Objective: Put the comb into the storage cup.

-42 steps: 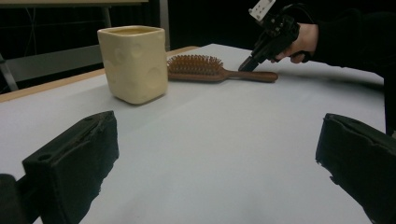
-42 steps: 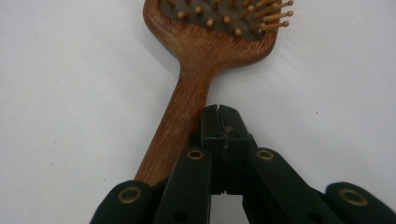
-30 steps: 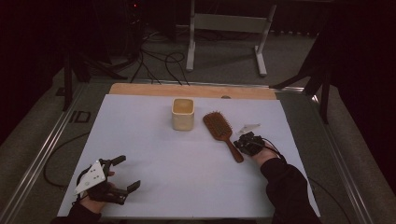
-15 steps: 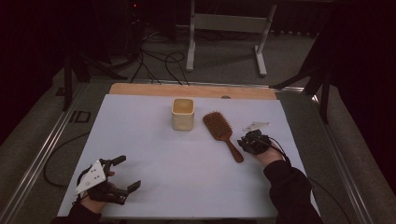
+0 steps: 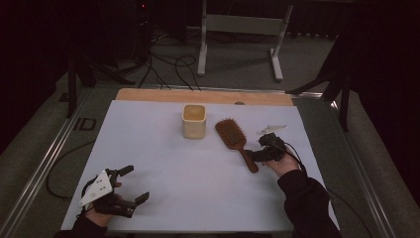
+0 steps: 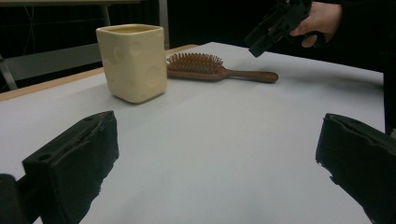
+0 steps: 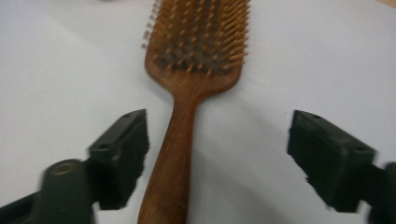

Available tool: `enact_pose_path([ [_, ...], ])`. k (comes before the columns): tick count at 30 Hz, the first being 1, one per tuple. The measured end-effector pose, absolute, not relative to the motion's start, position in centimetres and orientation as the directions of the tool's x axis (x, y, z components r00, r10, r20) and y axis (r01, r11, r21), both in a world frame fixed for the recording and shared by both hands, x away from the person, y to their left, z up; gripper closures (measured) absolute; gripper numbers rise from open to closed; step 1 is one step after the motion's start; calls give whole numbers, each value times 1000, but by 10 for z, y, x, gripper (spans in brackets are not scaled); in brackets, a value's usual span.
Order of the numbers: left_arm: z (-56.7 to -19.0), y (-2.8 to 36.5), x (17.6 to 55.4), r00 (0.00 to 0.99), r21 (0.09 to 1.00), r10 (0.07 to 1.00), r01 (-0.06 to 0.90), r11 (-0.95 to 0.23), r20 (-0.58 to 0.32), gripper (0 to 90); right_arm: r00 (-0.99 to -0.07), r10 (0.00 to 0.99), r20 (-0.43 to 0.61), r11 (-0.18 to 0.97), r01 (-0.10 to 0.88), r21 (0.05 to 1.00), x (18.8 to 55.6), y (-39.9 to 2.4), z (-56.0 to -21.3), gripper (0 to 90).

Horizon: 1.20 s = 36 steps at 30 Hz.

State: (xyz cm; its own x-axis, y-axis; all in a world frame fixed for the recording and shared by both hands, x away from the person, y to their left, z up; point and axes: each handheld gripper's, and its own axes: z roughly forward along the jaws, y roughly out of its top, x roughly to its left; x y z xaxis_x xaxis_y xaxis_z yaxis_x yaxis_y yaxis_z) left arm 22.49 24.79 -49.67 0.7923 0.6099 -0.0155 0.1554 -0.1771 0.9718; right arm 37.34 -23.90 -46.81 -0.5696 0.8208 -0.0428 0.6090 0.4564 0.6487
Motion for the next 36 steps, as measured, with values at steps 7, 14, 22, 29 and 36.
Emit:
enact_pose_path([
  [7, -497, 248, 225, 792, 971, 610, 157, -178, -16, 1, -546, 837, -28, 435, 634, 640, 377, -240, -465, 86],
  [14, -497, 248, 225, 792, 971, 610, 159, -179, -17, 1, -568, 823, -16, 458, 646, 611, 381, -236, -460, 118],
  [22, -497, 248, 225, 792, 971, 610, 159, -177, -18, 1, -600, 800, 3, 508, 680, 528, 389, -228, -461, 152],
  [29, -497, 248, 225, 793, 971, 609, 159, -178, -19, 1, -595, 804, 26, 514, 715, 474, 398, -215, -462, 128],
  [36, -496, 248, 225, 793, 971, 609, 159, -176, -19, 1, -572, 820, 32, 505, 749, 429, 407, -204, -463, 96],
])
